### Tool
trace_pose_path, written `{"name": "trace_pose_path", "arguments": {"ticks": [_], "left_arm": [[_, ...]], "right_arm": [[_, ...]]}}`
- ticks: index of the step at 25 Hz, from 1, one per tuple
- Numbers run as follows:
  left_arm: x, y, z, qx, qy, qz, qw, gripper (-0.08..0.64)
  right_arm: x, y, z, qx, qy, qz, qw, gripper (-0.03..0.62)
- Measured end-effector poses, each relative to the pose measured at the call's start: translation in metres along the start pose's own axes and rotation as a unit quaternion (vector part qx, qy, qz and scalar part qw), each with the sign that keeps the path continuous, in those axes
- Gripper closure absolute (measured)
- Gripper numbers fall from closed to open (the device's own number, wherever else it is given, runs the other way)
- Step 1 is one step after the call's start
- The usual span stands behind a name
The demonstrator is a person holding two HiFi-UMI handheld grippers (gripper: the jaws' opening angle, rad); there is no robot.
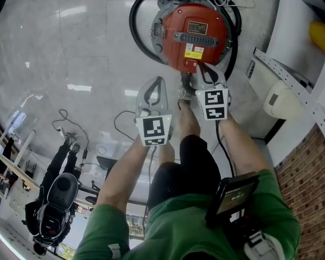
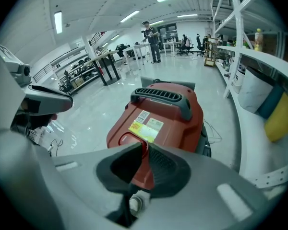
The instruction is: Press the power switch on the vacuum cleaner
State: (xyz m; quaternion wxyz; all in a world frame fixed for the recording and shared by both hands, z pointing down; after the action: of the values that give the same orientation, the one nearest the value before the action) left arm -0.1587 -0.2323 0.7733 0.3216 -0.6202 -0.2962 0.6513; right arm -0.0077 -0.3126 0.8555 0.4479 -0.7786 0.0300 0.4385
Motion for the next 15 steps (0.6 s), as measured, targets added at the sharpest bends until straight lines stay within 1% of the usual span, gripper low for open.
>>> {"name": "trace_pose_path", "arguments": {"ticks": [5, 15], "left_arm": [[-0.0026, 0.0019, 0.0015, 0.001, 0.001, 0.000, 1.0000, 0.552], [-0.0029, 0.0008, 0.0030, 0.002, 0.001, 0.003, 1.0000, 0.552]], "right_arm": [[-0.0010, -0.0003, -0.0002, 0.008, -0.006, 0.009, 1.000, 0.561], [-0.0050, -0.0018, -0.0006, 0.008, -0.012, 0.024, 1.000, 0.560]]}}
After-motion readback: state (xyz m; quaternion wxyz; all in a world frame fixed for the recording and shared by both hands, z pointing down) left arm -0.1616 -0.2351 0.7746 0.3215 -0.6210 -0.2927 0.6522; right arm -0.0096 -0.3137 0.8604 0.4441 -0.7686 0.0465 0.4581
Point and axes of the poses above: the fingertips, and each gripper's own axes: x backward along the fingers, z to its left, y out of its top, the point moved 6 cm from there along x, backward along the fingers, and after that the axes turned 11 degrees about -z, right-handed, at the moved point
